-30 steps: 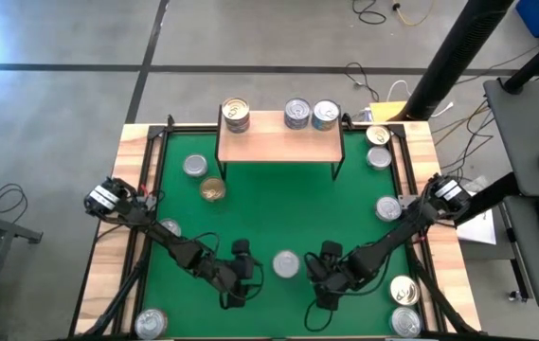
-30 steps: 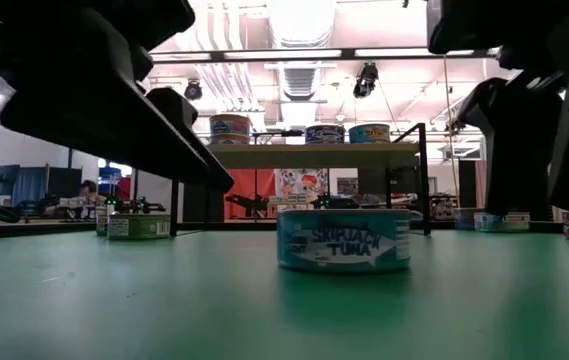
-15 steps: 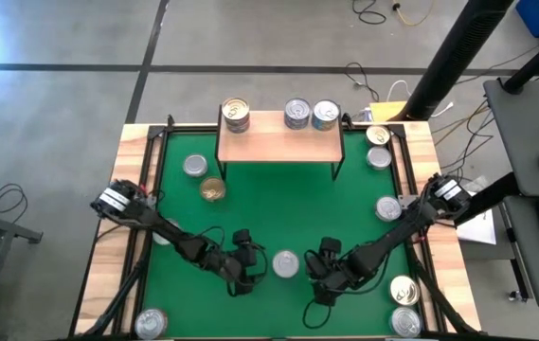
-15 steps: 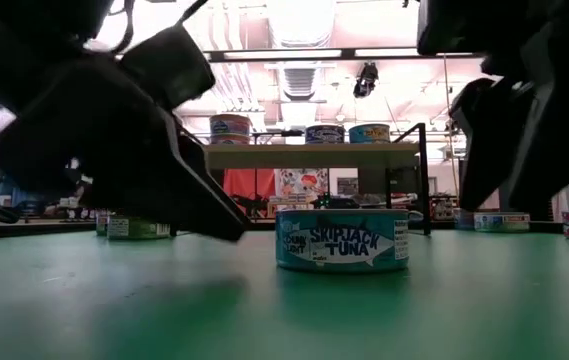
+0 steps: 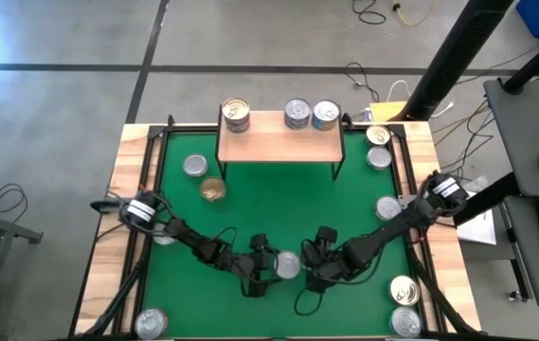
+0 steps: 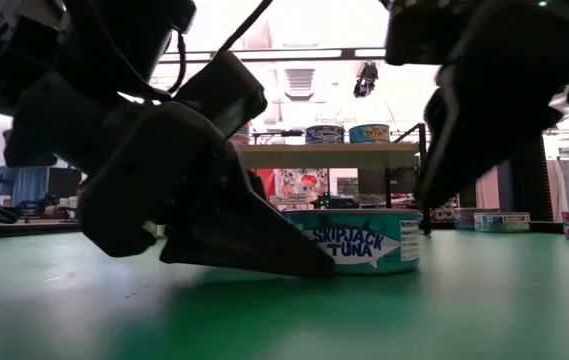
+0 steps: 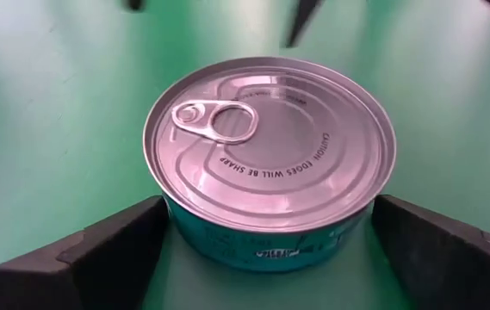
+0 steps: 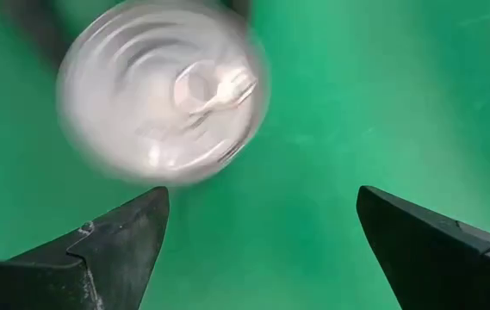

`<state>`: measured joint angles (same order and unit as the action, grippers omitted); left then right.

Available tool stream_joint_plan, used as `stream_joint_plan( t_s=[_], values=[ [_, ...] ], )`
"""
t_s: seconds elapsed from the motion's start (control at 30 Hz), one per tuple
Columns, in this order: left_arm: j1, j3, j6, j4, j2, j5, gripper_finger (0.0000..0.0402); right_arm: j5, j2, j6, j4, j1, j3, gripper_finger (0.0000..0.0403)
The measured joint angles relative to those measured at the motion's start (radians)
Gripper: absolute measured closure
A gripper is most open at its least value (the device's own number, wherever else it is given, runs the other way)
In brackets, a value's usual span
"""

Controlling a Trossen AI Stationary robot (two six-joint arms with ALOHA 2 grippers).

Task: Stack canned seafood by type on shelf
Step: Put the green blue tuna can on the shelf

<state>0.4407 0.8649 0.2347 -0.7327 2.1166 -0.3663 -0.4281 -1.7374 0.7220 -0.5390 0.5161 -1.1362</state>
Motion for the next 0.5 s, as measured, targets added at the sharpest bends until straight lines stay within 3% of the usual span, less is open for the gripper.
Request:
stream_joint_plan(
  t_s=[0.4,0.5],
  values=[
    [-0.001,0.005,-0.024,-0.170,0.064,0.033,0.0002,-0.016,0.000,-0.158,0.122,-0.073,0.015,0.0035],
    [-0.001,0.005,-0.025,-0.181,0.074,0.033,0.0002,0.065,0.012,-0.135,0.095,-0.070,0.016,0.0035]
  ],
)
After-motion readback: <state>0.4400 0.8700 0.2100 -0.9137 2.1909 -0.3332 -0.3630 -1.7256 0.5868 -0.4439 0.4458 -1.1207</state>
